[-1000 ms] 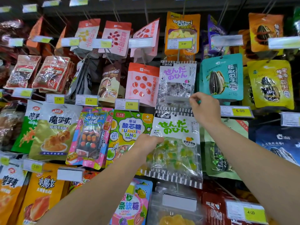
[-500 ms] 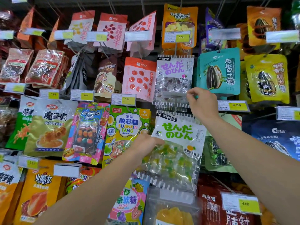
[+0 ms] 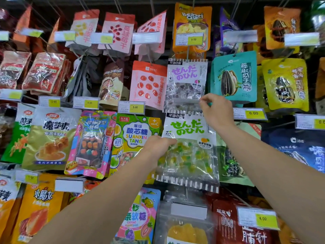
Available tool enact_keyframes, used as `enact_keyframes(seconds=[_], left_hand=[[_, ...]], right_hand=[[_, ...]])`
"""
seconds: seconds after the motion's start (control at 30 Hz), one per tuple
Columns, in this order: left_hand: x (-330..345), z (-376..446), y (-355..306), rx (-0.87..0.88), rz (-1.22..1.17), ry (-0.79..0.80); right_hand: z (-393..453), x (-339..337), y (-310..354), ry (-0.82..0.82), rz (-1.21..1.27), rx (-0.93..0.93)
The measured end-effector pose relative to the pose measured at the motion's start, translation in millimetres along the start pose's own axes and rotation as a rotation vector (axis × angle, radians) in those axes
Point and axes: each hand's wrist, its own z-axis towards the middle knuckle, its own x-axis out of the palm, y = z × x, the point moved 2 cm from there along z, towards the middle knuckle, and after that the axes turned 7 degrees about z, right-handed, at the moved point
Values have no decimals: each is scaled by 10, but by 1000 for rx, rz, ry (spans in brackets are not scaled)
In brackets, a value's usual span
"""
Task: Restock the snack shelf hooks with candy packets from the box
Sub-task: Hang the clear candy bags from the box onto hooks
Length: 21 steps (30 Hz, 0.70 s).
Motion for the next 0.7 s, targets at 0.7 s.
enact_keyframes(seconds=[0.7], left_hand=[[56, 145, 202, -34, 48, -70]], right_hand=[[-624, 47, -115, 133, -34, 38]])
